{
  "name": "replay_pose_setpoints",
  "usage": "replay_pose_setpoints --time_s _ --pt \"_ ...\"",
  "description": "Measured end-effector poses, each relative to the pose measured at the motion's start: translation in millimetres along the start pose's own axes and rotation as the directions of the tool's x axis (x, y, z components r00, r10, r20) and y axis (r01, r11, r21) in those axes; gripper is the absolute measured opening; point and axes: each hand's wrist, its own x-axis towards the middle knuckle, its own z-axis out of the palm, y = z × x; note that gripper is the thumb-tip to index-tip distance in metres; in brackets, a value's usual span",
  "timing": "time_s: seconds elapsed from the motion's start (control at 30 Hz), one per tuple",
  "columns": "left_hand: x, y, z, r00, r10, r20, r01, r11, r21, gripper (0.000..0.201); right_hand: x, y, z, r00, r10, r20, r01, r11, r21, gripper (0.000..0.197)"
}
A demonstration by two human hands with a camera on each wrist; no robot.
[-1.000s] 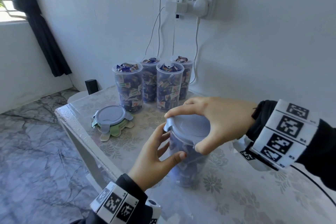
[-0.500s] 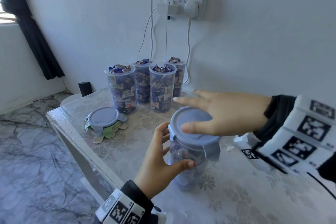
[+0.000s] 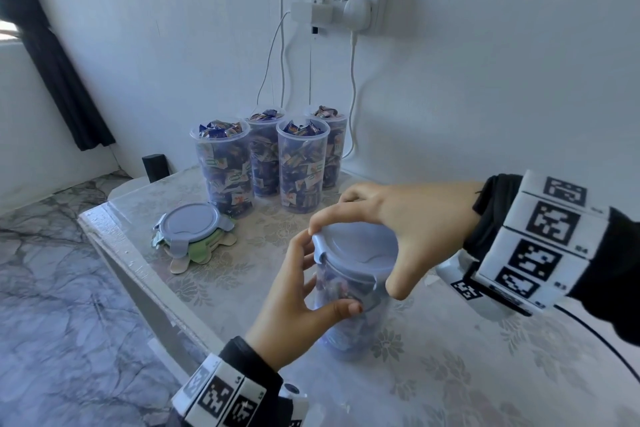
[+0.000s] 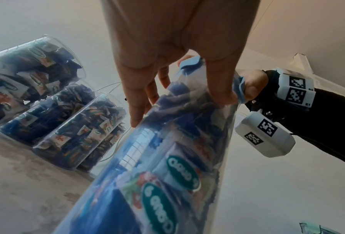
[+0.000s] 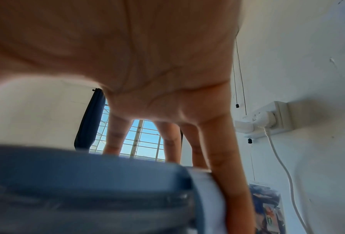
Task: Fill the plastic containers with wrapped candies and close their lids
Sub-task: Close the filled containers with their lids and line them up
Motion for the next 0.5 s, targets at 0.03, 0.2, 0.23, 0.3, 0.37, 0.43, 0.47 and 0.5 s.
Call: replay_pose_setpoints --time_s 0.03,0.2,0.23,0.3,0.37,0.43,0.47,0.5 --pt "-0.1 0.5 -0.2 1.0 0.002 0.003 -0.002 1.0 0.003 0.086 1.0 1.0 2.3 0.999 0.019 0.026 -0.02 0.999 0.028 0.088" --pt "-2.5 6.7 5.0 0.997 0.054 0.052 -0.054 0.999 -0.001 0.097 -15.1 -14.1 -7.8 0.982 0.183 0.043 -0.187 0.976 0.114 0.079" --pt "-2.7 7.2 7.7 0.996 0.073 0.057 -0.072 0.997 -0.016 0.102 -17.6 -19.3 -6.9 0.974 0.227 -0.022 -0.225 0.972 0.062 0.076" --pt "-2.7 7.3 13.6 0.995 0.088 0.046 -0.086 0.996 -0.035 0.106 -19.9 -31.8 -1.6 0.945 0.299 -0.13 -0.309 0.948 -0.069 0.073" --pt "-1.9 8.0 18.4 0.997 0.074 0.014 -0.073 0.997 -0.02 0.107 -20.1 -37.6 0.9 0.921 0.343 -0.184 -0.377 0.904 -0.201 0.073" --pt "-0.4 8.5 21.0 0.998 0.067 -0.005 -0.067 0.998 -0.002 0.096 -22.3 -35.4 -2.6 0.911 0.371 -0.179 -0.408 0.872 -0.271 0.076" --pt "0.5 9.1 21.7 0.998 0.064 -0.004 -0.064 0.998 0.0 0.089 -24.6 -32.1 -4.5 0.907 0.384 -0.171 -0.419 0.865 -0.278 0.077" --pt "1.5 9.2 21.8 0.998 0.059 -0.002 -0.059 0.998 0.0 0.086 -27.7 -25.6 -5.7 0.909 0.391 -0.145 -0.417 0.871 -0.26 0.078"
